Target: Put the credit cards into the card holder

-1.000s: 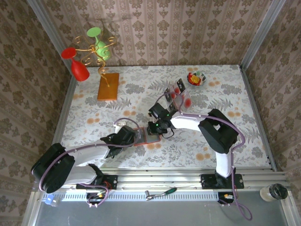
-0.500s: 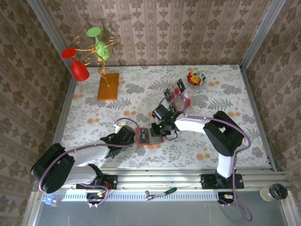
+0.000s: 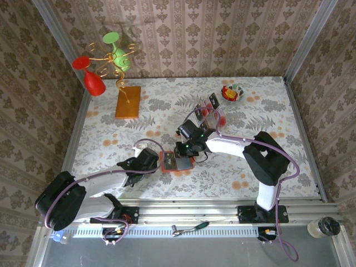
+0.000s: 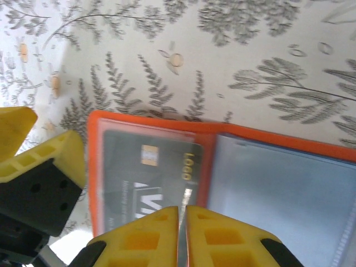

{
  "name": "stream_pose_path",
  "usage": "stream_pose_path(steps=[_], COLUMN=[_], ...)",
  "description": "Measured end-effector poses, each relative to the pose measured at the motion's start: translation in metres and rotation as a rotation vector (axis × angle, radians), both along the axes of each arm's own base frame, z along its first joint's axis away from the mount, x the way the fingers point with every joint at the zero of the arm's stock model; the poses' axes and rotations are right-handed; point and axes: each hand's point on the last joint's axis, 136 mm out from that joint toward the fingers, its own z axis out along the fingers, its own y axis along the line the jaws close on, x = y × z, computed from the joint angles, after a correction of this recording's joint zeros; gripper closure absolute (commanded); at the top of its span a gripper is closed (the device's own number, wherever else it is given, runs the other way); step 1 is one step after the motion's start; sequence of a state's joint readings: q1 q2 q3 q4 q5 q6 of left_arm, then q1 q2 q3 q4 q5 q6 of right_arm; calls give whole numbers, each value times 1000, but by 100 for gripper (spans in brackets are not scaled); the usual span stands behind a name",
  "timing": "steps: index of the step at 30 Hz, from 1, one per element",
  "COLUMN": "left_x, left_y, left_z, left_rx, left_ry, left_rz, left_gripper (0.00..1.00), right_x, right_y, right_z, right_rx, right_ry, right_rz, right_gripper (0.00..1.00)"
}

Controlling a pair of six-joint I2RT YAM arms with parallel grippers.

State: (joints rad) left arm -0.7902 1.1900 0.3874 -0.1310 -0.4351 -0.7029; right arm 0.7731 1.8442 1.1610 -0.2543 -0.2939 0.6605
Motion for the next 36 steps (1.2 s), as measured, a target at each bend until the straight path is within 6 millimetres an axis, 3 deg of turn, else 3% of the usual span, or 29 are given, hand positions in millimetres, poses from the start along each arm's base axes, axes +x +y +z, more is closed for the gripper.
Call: stream_pose_path(steps=[5,12,22,36], left_x=[0,0,2,-2], left_y=[0,-1,-10,-20], left_z=[4,5,6,-8], left_rx=[-9,-15,-51,-31], left_ry=[-8,-9,-13,16], left_rz=[1,-2,-19,-54], left_gripper=[30,30,30,30], right_x=[-5,-11,-7,-6], right_y=[17,26,31,30], right_z=[-9,-29,-23,-23], right_rx=[15,1,17,16], right_ry=[19,63,53,54], right_rz=[23,26,21,19], right_gripper=[86,86,86,86])
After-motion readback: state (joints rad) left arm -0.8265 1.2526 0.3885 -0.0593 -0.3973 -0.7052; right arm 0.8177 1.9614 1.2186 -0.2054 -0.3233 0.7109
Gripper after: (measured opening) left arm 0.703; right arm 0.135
